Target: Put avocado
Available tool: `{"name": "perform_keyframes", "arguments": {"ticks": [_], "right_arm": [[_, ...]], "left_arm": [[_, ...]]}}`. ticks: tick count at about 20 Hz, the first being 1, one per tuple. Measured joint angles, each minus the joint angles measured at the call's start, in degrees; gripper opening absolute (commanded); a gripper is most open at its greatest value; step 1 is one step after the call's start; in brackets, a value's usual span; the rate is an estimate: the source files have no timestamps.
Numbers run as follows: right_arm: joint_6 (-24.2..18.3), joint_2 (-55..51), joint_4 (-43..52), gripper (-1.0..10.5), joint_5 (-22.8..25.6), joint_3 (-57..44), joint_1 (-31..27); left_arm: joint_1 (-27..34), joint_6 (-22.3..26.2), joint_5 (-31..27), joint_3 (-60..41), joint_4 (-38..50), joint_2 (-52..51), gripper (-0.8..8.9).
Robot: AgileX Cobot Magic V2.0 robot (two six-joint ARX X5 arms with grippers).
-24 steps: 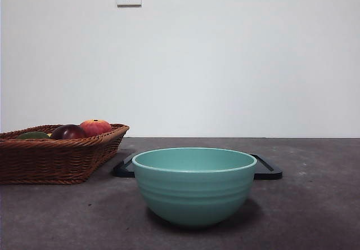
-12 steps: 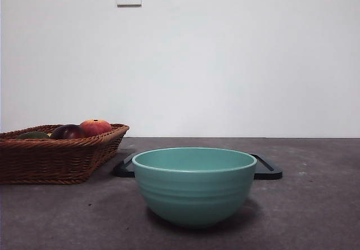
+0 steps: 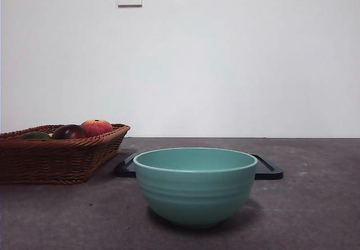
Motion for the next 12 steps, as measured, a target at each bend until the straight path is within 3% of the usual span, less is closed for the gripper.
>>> {"name": "perform_keyframes", "arguments": {"ticks": [2,3,4,6,7,8,12], "right_arm": [[-0.57,-3.04,-0.17,0.1,0.00,0.00,0.00],[-0.96,-4.11,-0.50,0.7,0.04,0.00,0.00],[-1.57,-4.92,-0.85,2.2,0.07,0.00,0.00],[-2.01,-5.57,-1.01,5.7,0.07,0.00,0.00],[-2.01,-5.66,-1.29,6.5,0.09,0.00,0.00],[-2.01,-5.64,-1.60,6.5,0.11,0.00,0.00],[-2.01,-5.60,-2.03,6.5,0.22,0.00,0.00]], "left_arm": [[0.02,1.55,0.76,0.00,-0.63,-1.68,0.24],[0.00,1.99,0.87,0.00,-0.57,-2.34,0.77],[0.00,2.16,0.92,0.00,-0.35,-2.91,1.99],[0.00,2.40,1.05,0.00,-0.07,-3.74,5.48],[0.00,2.45,1.07,0.00,-0.02,-4.13,6.55],[0.00,2.49,1.09,0.00,0.00,-4.50,6.91],[0.00,2.97,1.20,0.02,0.15,-5.14,6.87]]}}
